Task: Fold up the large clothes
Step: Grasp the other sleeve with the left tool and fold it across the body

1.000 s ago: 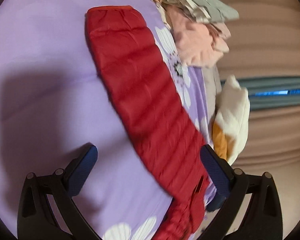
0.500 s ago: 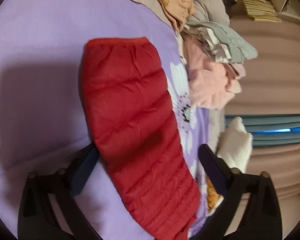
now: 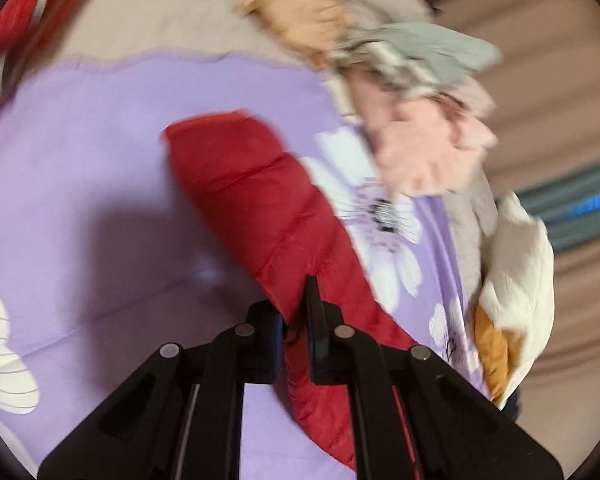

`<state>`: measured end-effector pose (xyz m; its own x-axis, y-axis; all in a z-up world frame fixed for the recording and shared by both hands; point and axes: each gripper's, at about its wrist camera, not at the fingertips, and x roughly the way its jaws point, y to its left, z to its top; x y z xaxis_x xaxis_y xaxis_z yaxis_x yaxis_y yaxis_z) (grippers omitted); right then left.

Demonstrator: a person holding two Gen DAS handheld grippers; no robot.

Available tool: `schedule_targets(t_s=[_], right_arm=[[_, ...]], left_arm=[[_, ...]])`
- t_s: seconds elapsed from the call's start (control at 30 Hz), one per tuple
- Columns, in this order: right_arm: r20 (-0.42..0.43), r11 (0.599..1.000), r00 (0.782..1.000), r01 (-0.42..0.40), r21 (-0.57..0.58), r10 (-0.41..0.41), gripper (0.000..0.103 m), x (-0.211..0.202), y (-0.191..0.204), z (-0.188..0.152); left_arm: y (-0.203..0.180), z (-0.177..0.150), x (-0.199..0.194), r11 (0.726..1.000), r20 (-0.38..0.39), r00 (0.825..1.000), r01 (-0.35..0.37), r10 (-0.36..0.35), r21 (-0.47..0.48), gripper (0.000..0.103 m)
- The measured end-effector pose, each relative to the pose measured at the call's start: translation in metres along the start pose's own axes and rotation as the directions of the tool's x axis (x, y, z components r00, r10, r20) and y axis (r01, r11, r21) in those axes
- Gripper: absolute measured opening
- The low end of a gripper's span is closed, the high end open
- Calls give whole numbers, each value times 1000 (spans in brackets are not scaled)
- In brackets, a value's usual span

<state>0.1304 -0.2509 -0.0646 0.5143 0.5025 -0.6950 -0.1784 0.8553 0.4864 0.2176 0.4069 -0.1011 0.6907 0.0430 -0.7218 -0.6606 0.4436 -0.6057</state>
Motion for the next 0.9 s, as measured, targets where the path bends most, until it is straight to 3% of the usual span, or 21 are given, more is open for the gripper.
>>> schedule_targets(t_s=[0.17, 0.27, 0.4, 0.5, 0.6, 0.67, 0.77, 0.83, 0.9], right_arm=[[2, 1000, 1000, -12, 20, 12, 14, -3, -5, -8], [-1, 1000, 1000, -10, 22, 10, 14, -5, -7, -13], [10, 999, 1000, -15, 34, 15, 14, -13, -11, -19], [26, 998, 1000, -18, 57, 17, 14, -21, -17, -24], [46, 996, 999, -24, 86, 20, 15, -30, -25, -27], [61, 995, 998, -18, 99, 12, 15, -35, -31, -29], [73, 991, 997, -14, 133, 5, 23, -41, -42, -31], [76, 987, 997, -7, 159, -5, 23, -44, -51, -34], [74, 984, 997, 1, 179, -14, 24, -46, -58, -37]], left_arm=[[-61, -33, -35, 969, 45, 998, 36, -48, 245, 6], [-110, -69, -55, 910, 34, 994, 86, -108, 405, 6], [-183, -140, -83, 763, -5, 980, 157, -198, 627, 7], [-219, -194, -94, 658, -58, 967, 213, -249, 723, 10], [-248, -253, -88, 547, -105, 963, 229, -248, 806, 11], [-259, -283, -78, 499, -135, 966, 232, -222, 835, 11], [-267, -330, -49, 457, -227, 962, 270, -149, 848, 12], [-268, -349, -29, 448, -278, 955, 293, -101, 845, 14], [-264, -367, -4, 450, -369, 929, 345, -37, 823, 15]])
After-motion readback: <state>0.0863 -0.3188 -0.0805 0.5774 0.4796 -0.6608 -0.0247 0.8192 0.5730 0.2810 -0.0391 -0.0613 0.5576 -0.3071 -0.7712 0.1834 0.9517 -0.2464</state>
